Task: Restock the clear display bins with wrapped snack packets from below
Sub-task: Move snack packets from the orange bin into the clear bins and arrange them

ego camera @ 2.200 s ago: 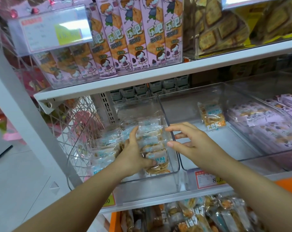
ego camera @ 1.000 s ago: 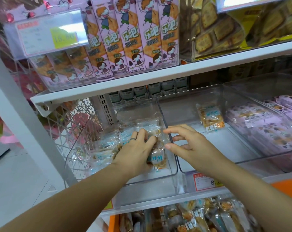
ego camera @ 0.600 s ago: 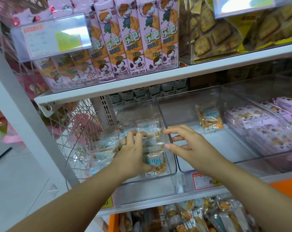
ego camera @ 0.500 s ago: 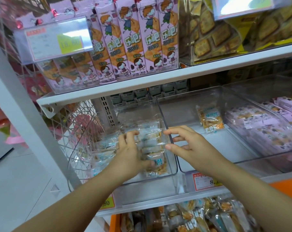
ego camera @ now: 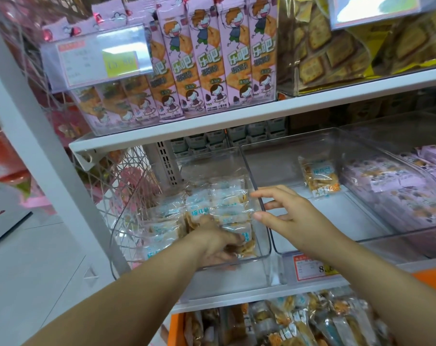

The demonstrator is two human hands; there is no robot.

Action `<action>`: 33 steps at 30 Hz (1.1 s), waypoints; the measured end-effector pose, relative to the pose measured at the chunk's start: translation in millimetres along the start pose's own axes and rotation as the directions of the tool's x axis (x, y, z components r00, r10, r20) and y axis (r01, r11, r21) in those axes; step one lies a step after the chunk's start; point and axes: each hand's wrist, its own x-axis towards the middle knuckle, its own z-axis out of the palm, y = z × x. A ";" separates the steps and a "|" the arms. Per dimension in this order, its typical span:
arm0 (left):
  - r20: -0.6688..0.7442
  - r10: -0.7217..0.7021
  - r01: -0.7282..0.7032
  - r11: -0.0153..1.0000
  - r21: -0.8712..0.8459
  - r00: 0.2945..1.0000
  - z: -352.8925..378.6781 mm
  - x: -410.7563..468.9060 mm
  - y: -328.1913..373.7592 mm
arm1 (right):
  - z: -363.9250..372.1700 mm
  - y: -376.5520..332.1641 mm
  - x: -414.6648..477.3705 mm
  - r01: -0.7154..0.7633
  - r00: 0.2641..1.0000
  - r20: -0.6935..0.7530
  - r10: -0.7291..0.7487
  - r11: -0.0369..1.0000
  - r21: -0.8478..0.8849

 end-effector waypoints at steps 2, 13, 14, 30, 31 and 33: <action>-0.025 0.008 -0.009 0.998 -0.059 1.000 1.9 4.9 -1.1 | -0.2 0.6 0.2 0.002 1.000 -0.001 -0.002 1.000 -0.003; -0.043 0.044 -0.050 0.989 -0.136 0.998 0.5 8.9 -2.2 | 0.0 2.1 0.8 0.001 1.000 -0.013 -0.001 1.000 -0.005; -0.035 0.043 -0.047 0.990 -0.132 0.998 0.3 8.1 -2.4 | 0.1 1.1 0.6 0.000 1.000 -0.014 0.000 1.000 -0.005; -0.102 0.646 -0.420 0.600 0.680 0.757 -20.9 -72.7 -6.3 | -6.5 -40.1 -48.0 0.155 0.971 -0.099 -0.218 0.888 -0.434; -0.082 0.743 -0.498 0.522 0.692 0.665 -20.5 -83.9 -17.0 | -4.6 -40.8 -58.4 0.179 0.967 -0.090 -0.239 0.887 -0.425; -0.031 0.835 -0.642 0.445 0.624 0.549 -16.4 -107.3 -43.6 | 1.1 -38.6 -79.6 0.216 0.964 -0.059 -0.260 0.891 -0.400</action>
